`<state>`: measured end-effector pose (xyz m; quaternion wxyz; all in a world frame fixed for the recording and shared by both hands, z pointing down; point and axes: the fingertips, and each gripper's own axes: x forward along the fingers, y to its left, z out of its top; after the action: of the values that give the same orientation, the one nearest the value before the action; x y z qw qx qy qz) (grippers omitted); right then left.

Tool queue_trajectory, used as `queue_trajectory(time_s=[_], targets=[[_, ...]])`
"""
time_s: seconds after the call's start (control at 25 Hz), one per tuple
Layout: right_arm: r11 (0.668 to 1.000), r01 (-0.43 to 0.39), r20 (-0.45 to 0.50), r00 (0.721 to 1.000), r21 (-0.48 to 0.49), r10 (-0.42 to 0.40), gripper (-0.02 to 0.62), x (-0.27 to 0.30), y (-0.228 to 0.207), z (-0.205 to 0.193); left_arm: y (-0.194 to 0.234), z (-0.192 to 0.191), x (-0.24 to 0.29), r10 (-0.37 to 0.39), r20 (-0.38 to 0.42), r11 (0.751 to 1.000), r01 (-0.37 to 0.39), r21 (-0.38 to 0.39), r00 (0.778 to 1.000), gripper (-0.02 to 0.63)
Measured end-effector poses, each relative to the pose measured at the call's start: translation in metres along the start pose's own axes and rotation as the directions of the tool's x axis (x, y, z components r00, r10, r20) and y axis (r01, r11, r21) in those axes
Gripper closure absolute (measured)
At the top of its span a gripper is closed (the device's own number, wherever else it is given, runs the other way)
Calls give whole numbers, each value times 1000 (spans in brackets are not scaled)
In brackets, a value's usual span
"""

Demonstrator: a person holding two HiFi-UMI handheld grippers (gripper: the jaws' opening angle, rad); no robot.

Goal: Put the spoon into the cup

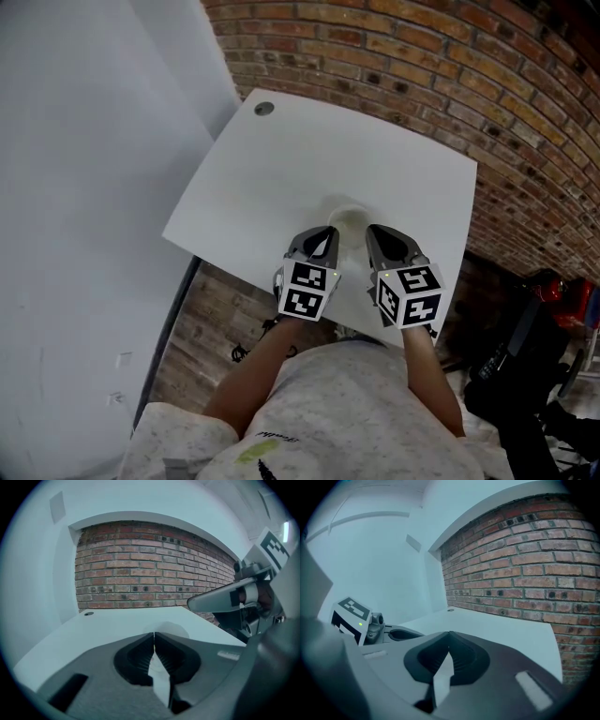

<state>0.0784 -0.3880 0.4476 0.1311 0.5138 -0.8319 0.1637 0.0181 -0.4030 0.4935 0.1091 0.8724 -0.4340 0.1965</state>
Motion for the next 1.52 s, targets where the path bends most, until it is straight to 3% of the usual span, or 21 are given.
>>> queue_trajectory(time_s=[0.72, 1.52], targets=[[1000, 2, 0, 1000, 5, -2, 586, -8, 8, -6, -2, -4, -9, -3, 14, 1000, 4, -29, 1000, 560], [999, 36, 77, 996, -6, -35, 586, -62, 60, -8, -6, 1, -98, 6, 105, 998, 0, -56, 994, 591]])
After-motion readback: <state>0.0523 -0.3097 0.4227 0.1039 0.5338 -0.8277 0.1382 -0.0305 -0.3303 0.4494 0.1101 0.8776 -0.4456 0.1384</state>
